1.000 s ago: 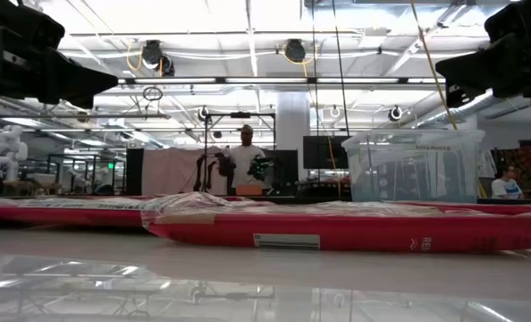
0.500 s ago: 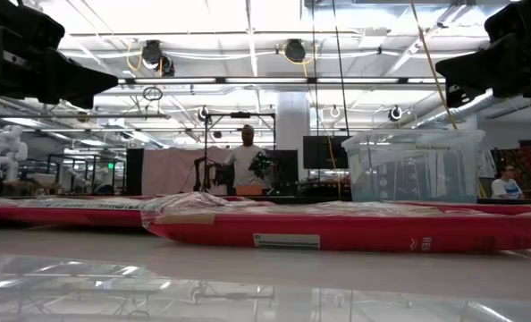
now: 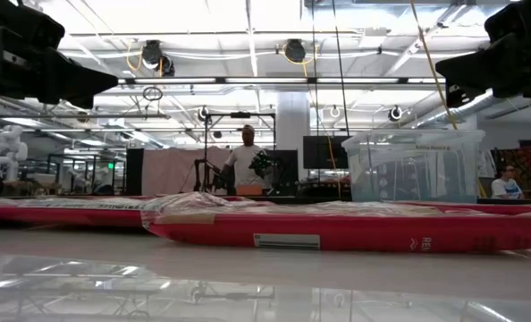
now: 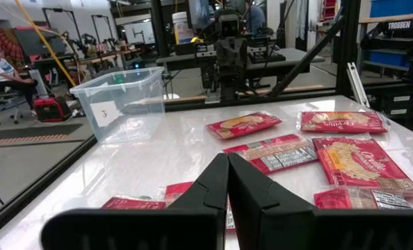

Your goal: Sort popcorn bags into baskets

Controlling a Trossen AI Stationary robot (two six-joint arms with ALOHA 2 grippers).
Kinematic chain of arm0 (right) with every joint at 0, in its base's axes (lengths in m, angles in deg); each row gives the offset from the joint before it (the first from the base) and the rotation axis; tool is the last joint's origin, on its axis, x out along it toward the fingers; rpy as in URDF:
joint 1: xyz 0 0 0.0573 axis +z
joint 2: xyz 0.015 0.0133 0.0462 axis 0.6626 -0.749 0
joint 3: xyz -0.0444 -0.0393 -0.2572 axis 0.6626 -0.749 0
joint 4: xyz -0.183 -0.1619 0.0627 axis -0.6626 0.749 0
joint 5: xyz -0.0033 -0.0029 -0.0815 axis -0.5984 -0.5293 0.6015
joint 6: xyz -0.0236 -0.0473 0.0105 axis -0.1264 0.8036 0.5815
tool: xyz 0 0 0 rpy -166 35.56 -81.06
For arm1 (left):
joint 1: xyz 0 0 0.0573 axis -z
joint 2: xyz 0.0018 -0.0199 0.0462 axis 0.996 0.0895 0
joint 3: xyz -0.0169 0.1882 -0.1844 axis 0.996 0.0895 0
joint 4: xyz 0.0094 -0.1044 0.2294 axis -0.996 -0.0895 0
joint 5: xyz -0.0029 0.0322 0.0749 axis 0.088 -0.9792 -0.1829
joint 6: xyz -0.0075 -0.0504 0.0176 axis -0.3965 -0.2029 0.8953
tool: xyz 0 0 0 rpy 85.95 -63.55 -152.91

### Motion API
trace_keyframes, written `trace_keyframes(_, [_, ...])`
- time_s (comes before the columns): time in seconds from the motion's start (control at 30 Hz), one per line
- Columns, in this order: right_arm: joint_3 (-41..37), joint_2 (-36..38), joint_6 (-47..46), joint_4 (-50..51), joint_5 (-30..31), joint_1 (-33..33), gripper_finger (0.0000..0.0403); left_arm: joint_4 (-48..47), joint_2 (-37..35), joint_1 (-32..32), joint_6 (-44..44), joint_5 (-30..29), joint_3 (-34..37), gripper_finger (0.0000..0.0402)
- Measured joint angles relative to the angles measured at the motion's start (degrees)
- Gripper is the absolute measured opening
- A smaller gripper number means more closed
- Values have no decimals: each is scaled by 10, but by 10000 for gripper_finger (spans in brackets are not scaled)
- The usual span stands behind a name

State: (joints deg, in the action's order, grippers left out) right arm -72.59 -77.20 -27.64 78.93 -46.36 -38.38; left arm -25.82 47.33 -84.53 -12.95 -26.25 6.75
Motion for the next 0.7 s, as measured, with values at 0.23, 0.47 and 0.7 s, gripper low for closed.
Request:
trace_keyframes(0.23, [0, 0, 0, 0, 0, 0, 0, 0, 0, 0, 0, 0, 0, 15])
trace_keyframes(0.47, [0, 0, -3, 0, 0, 0, 0, 0, 0, 0, 0, 0, 0, 15])
trace_keyframes(0.7, [0, -4, -32, 6, 18, 0, 0, 0, 0, 0, 0, 0, 0, 15])
